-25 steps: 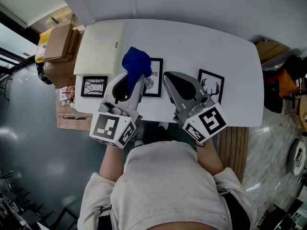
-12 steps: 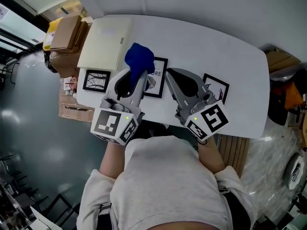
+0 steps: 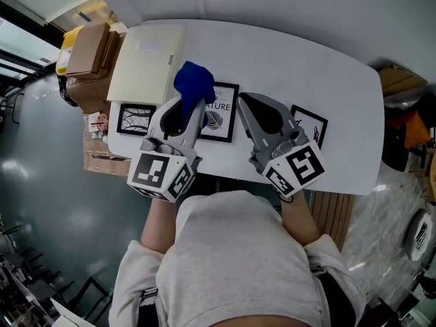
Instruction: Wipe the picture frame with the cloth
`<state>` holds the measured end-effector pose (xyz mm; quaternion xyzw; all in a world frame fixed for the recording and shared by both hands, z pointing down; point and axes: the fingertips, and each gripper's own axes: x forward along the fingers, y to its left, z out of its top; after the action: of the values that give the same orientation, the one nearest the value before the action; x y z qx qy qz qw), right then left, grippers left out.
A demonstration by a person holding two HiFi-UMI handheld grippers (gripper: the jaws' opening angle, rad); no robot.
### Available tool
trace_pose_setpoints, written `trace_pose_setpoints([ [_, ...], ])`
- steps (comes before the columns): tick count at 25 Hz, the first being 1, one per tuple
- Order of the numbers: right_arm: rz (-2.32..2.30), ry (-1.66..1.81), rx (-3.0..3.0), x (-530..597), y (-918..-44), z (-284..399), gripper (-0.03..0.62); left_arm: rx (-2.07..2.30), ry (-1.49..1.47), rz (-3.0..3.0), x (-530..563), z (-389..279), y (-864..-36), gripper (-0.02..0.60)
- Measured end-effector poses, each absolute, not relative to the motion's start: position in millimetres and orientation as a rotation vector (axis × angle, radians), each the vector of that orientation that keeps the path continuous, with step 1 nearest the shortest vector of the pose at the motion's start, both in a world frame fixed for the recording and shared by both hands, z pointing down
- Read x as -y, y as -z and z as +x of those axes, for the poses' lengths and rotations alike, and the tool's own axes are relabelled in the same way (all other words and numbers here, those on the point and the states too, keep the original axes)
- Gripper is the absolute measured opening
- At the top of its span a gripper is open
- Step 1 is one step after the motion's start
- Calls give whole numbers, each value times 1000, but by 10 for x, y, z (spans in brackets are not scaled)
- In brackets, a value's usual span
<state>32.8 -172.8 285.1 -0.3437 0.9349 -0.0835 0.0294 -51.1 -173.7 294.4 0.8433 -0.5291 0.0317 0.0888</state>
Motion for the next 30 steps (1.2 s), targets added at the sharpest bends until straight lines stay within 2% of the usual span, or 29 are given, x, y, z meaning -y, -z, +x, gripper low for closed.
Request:
trace_pose_setpoints([
  [11,-1211,315,-2865,2086,-3041,184,2,1443,-179,2498,2178,-696,-3319,66],
  [30,-1444,468,-2836,2324,-3555,33,2,1234,-379,2339,2565,-873,-4562,66],
])
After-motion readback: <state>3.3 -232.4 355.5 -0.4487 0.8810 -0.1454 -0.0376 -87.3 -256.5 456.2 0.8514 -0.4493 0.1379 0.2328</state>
